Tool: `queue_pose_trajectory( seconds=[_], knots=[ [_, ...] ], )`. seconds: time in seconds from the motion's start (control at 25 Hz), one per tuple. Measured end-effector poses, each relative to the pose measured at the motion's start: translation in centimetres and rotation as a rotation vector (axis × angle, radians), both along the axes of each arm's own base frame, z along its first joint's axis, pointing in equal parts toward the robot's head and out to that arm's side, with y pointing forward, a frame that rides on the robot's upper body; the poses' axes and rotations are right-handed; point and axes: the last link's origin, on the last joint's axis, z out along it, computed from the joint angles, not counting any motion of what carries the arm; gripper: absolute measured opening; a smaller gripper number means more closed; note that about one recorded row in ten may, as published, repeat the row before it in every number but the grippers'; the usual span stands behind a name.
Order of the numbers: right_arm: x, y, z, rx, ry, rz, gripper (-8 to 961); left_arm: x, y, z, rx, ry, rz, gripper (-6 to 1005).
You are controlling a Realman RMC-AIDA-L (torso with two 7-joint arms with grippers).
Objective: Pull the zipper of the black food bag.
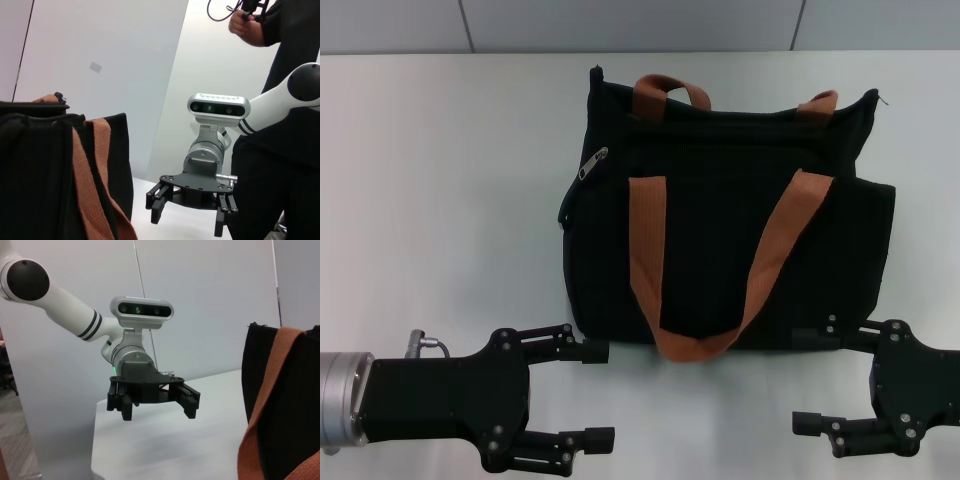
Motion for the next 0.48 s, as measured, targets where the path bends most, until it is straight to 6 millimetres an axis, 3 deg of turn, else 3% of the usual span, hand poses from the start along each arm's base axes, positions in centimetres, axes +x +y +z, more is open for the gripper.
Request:
queue_pose_trajectory(
  seconds=[0.48],
  knots=[
    [-0.05,0.06,-0.22,0.004,-0.002,-0.003,814,0.03,0.02,0.0,0.004,-0.004,0.002,810]
  ],
)
